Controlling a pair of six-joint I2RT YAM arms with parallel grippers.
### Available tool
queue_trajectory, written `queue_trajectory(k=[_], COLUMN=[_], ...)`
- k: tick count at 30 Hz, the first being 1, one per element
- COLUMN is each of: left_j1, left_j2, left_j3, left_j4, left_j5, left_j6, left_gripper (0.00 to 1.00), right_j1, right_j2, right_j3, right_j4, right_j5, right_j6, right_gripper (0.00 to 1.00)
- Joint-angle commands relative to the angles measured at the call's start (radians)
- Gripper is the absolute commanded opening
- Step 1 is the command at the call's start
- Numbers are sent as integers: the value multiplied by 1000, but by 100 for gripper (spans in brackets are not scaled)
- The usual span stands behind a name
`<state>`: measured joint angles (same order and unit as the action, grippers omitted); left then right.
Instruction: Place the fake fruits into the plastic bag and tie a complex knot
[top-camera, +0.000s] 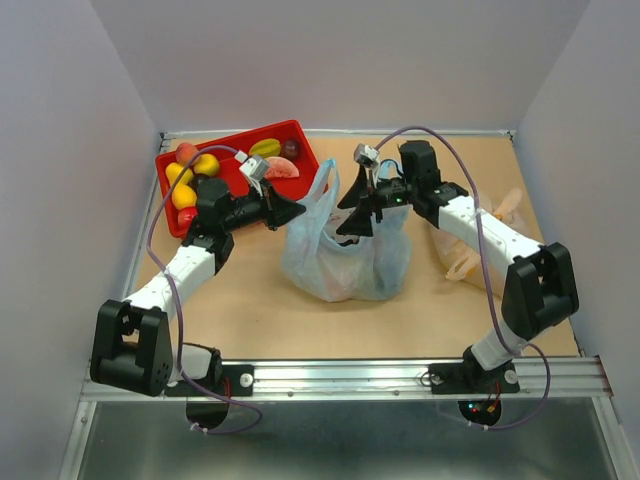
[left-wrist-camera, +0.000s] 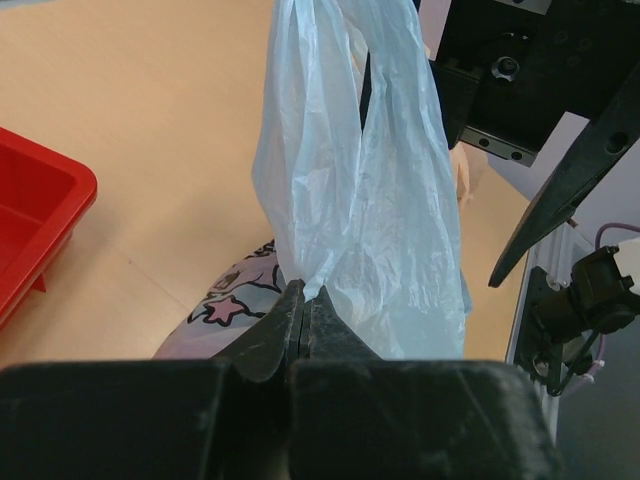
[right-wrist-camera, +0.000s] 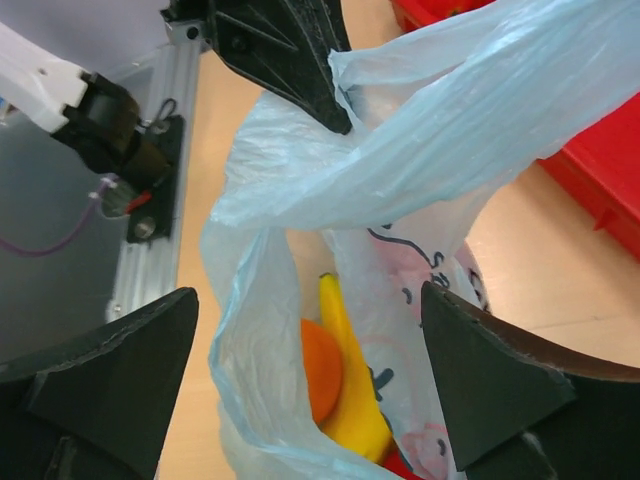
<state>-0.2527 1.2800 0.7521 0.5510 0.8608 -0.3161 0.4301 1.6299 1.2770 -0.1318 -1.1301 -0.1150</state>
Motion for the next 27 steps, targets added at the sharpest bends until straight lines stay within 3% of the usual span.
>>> queue_trajectory(k=[1, 5, 14, 17, 20, 27], left_j1=[9, 9, 9, 9, 9, 9], left_j2=[-5, 8, 22, 15, -2, -15], left_j3=[29, 32, 44, 41, 33, 9], left_j4=[67, 92, 109, 112, 112, 125], left_j5=[20, 17, 15, 21, 27, 75], left_j6=[-8, -34, -69, -78, -78, -63], left_gripper=[0, 0, 0, 0, 0, 0], right_j1=[16, 45, 172, 238, 297, 300], right_j2=[-122, -240, -350, -338, -309, -272], right_j3=[-42, -134, -275, -333, -386, -346], right_j4=[15, 32, 35, 59, 199, 316], right_j5=[116, 274, 387, 563, 789, 946], right_j6=[-152, -299, -543, -662, -667, -606], right_gripper=[98, 100, 100, 100, 100, 100])
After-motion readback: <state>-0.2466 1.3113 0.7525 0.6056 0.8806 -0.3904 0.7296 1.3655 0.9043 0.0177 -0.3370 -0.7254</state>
